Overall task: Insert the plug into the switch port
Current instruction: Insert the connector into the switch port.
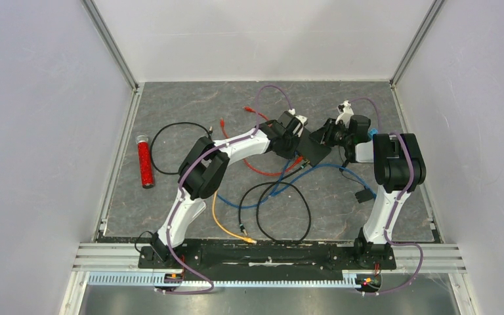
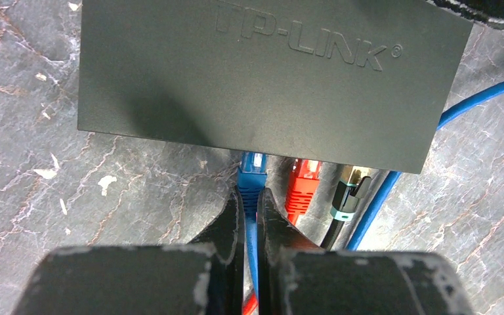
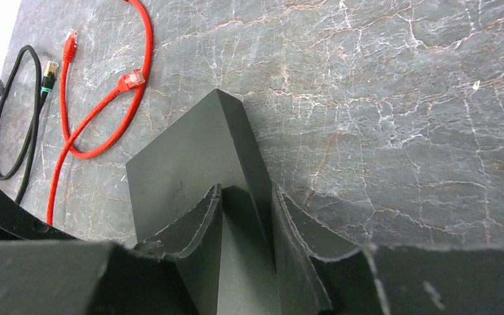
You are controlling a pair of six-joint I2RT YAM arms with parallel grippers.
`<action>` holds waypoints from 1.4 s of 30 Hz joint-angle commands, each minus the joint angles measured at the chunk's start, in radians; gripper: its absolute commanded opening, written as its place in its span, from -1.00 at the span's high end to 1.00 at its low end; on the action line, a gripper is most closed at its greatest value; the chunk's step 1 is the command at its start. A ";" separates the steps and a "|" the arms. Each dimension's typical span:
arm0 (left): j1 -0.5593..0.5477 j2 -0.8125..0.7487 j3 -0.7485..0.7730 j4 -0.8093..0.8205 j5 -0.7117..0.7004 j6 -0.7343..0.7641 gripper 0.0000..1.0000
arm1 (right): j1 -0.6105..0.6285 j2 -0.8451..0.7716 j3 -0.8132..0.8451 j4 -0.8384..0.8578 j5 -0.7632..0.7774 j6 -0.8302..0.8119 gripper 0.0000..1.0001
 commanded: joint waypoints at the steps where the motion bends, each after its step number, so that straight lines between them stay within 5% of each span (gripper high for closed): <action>1: -0.005 0.089 0.042 0.459 -0.011 -0.094 0.95 | 0.174 0.057 -0.140 -0.370 -0.279 0.029 0.40; 10: 0.015 0.136 0.104 0.626 0.141 -0.278 0.96 | 0.176 0.031 -0.141 -0.389 -0.282 0.030 0.39; 16: -0.064 0.161 0.222 0.396 -0.011 0.050 0.96 | 0.165 0.040 -0.054 -0.519 -0.223 -0.066 0.35; 23: -0.075 0.143 0.211 0.372 -0.117 0.175 0.95 | 0.152 0.069 0.052 -0.556 -0.189 -0.045 0.40; 29: 0.006 0.191 0.268 0.434 0.056 -0.116 0.96 | 0.146 0.055 0.019 -0.542 -0.193 -0.049 0.40; 34: -0.008 0.201 0.289 0.408 0.079 -0.077 0.95 | 0.102 0.074 0.067 -0.515 -0.169 0.005 0.35; 37: -0.008 0.154 0.226 0.345 0.066 -0.039 0.95 | 0.046 0.061 0.117 -0.509 -0.092 0.034 0.15; 42: 0.001 0.011 0.029 0.354 0.041 0.028 0.56 | -0.048 0.088 0.255 -0.505 -0.042 0.042 0.02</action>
